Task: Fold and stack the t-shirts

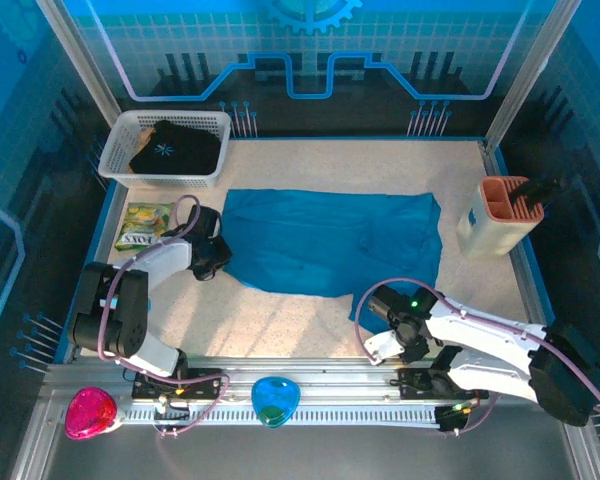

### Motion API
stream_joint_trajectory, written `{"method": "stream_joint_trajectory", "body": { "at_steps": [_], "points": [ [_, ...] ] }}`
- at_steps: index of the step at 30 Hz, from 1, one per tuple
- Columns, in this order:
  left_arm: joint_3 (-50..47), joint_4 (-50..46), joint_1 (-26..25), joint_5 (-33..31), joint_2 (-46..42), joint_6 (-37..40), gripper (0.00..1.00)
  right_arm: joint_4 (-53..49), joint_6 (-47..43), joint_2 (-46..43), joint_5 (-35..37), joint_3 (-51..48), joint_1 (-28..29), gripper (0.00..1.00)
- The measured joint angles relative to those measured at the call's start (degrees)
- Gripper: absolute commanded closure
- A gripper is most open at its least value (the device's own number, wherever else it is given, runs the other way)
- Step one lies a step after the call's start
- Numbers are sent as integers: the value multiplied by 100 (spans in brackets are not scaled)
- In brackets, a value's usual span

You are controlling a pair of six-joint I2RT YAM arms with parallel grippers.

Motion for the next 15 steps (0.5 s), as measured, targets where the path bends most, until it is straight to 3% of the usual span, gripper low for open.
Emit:
{"method": "stream_joint_trajectory", "body": {
  "at_steps": [7,15],
  "points": [
    [0,0,0,0,-7,22,100,96,81,387,210,199,140,98],
    [0,-7,0,0,-90,48,100,-13,111,133,516,363,-13,100]
  ]
}}
